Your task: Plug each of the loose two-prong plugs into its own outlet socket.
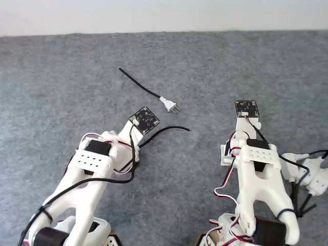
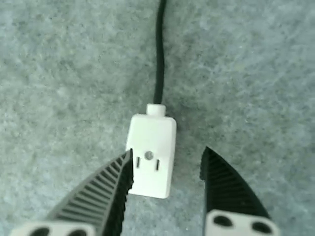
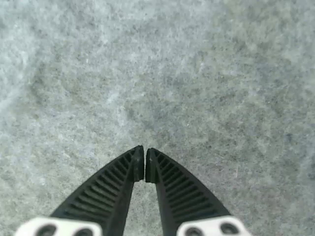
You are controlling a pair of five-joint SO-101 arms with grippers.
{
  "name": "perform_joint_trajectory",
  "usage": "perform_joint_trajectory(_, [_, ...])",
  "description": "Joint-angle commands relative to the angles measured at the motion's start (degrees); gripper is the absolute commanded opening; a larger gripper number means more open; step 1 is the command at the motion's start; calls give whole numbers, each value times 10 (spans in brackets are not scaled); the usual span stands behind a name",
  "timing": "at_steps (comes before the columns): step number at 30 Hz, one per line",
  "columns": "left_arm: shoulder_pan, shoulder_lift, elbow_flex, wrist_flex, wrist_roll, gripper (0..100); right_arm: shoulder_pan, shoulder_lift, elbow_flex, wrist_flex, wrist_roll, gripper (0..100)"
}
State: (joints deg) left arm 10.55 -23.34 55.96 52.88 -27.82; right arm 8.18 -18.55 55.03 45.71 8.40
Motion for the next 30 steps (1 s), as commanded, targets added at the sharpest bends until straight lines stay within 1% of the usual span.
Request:
perform_joint_trajectory(1, [4,30,-6,-17,-10,211,-4,-15,-2,-8,7,11])
perform_joint_trajectory(3, [3,67,-16,-21,-25,211,-4,-15,-2,-8,7,11])
perform_joint_trajectory(8, [-4,150,-82,-8,-22,207,-4,-15,-2,-8,7,11])
perform_joint_trajectory(12, [-4,167,-97,-1,-24,203,-4,-15,-2,-8,7,11])
perform_joint_trajectory(14, [-17,162,-97,-1,-24,159,-4,-15,-2,-8,7,11])
perform_joint_trajectory(17, [-37,145,-100,-6,-24,20,-4,-15,-2,-8,7,11])
perform_joint_trajectory(18, [-43,140,-100,-8,-24,6,-4,-15,-2,-8,7,11])
perform_joint_trajectory(20, [-56,135,-98,-12,-23,21,-4,-15,-2,-8,7,11])
perform_joint_trajectory(24, [-77,131,-100,-13,-23,13,-5,-15,-2,-8,7,11])
perform_joint_trajectory(30, [-113,130,-100,-53,-22,13,-5,-15,-2,-8,7,11])
